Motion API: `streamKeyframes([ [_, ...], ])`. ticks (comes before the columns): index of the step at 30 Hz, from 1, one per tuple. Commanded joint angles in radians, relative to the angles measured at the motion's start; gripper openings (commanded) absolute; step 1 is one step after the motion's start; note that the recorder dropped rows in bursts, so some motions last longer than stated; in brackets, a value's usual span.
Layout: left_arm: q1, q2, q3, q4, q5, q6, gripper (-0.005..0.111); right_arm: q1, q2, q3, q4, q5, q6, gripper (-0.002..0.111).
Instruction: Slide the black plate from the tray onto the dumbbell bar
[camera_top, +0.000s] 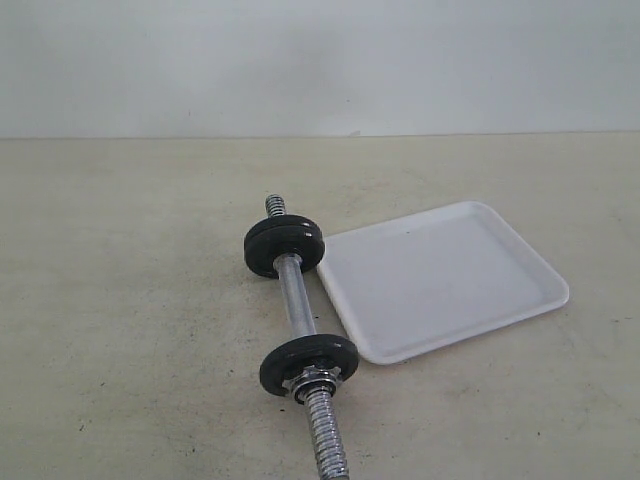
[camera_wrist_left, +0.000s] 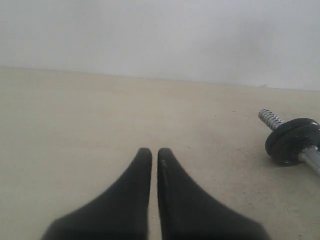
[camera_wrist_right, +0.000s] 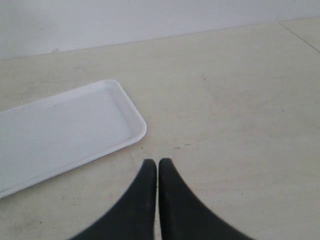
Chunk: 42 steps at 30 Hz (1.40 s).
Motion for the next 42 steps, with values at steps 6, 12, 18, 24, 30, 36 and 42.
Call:
streamKeyframes([
  [6,0.004,-0.002,0.004,0.549,0.022,-0.577,0.004,-0.005,-0.002,0.000,0.000,-0.009,-0.005,0.000],
  [12,0.004,-0.002,0.004,0.503,0.029,-0.540,0.004,-0.005,-0.002,0.000,0.000,-0.009,-0.005,0.000],
  [18,0.004,-0.002,0.004,0.500,0.031,-0.552,0.004,-0.005,-0.002,0.000,0.000,-0.009,-0.005,0.000],
  [24,0.004,-0.002,0.004,0.503,0.031,-0.548,0.004,-0.005,-0.002,0.000,0.000,-0.009,-0.005,0.000],
  [30,0.004,-0.002,0.004,0.503,0.031,-0.548,0.004,-0.005,-0.002,0.000,0.000,-0.009,-0.005,0.000],
  [36,0.004,-0.002,0.004,0.503,0.031,-0.548,0.004,-0.005,-0.002,0.000,0.000,-0.009,-0.005,0.000],
  [42,0.008,-0.002,0.004,0.503,0.031,-0.548,0.004,-0.005,-0.002,0.000,0.000,-0.009,-0.005,0.000],
])
